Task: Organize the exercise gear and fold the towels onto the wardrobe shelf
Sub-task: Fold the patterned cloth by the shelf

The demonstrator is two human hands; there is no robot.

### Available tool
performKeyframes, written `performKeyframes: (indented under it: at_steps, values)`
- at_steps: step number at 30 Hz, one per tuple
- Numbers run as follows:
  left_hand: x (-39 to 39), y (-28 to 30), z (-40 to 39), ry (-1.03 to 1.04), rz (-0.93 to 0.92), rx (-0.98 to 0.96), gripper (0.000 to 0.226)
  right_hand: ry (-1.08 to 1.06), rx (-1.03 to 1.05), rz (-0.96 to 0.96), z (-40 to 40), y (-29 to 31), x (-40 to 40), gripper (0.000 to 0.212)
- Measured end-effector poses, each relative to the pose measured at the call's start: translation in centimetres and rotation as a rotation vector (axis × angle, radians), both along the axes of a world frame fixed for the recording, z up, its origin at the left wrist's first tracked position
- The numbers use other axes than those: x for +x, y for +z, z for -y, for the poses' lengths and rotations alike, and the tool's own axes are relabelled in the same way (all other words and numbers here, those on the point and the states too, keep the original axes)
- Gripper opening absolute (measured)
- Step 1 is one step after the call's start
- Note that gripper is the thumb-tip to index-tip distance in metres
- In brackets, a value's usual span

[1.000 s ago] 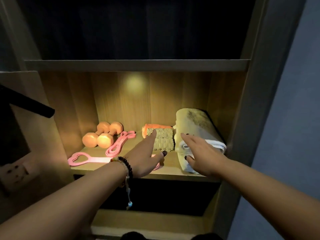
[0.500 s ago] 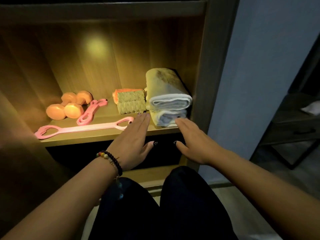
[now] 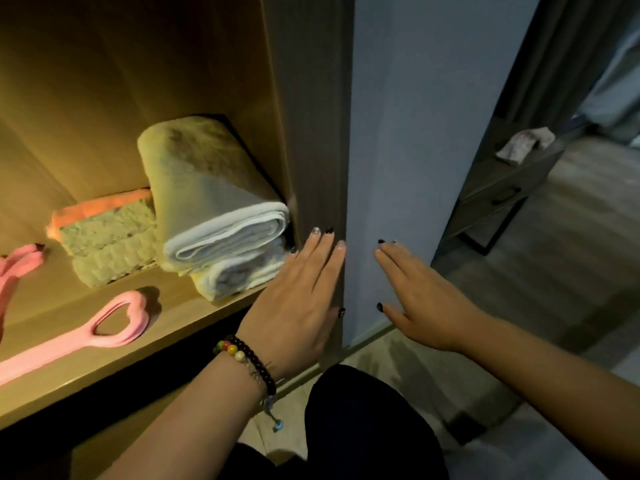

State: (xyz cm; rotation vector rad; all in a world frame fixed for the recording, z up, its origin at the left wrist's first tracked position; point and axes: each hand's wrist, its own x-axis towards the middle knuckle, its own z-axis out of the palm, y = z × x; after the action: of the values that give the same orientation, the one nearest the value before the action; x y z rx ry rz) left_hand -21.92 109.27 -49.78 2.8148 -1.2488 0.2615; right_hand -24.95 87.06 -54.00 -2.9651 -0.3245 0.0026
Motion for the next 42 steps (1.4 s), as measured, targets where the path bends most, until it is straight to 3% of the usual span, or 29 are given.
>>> performKeyframes:
  at_steps: [6,13,16,24,29,34,42]
  values:
    - [6.2,3.6,4.1,-0.230,-0.139,-0.044,0.073,-0.145,-0.013,0.009,4.2,2.6,2.2,0.073]
    - [9.2,9.6,9.3,-0.381,-0.196,-0.095,0.069,-0.332,0.183,-0.087,7.1,9.7,2.8,0.074]
    - [9.7,13.2,12.1,-0.424,-0.296,-0.071,0.072,-0.357,0.022,-0.020,9.5,13.9,1.9,0.071]
    - [10.7,19.3,20.0,-0.425,-0.386,0.022,0.073,-0.560,0.078,-0.020,17.5,21.6,-0.6,0.078]
    - [11.9,19.5,27.2,-0.390,-0.426,-0.013,0.071,-0.662,0.197,-0.151,23.1,22.7,0.2,0.075]
    - [12.1,19.2,34.6,-0.274,-0.601,-0.080,0.071,-0.705,0.200,-0.225,30.0,23.9,1.4,0.073]
    - [13.6,19.3,41.4,-0.168,-0.710,-0.114,0.074,-0.682,0.191,-0.278,36.5,26.0,4.4,0.072]
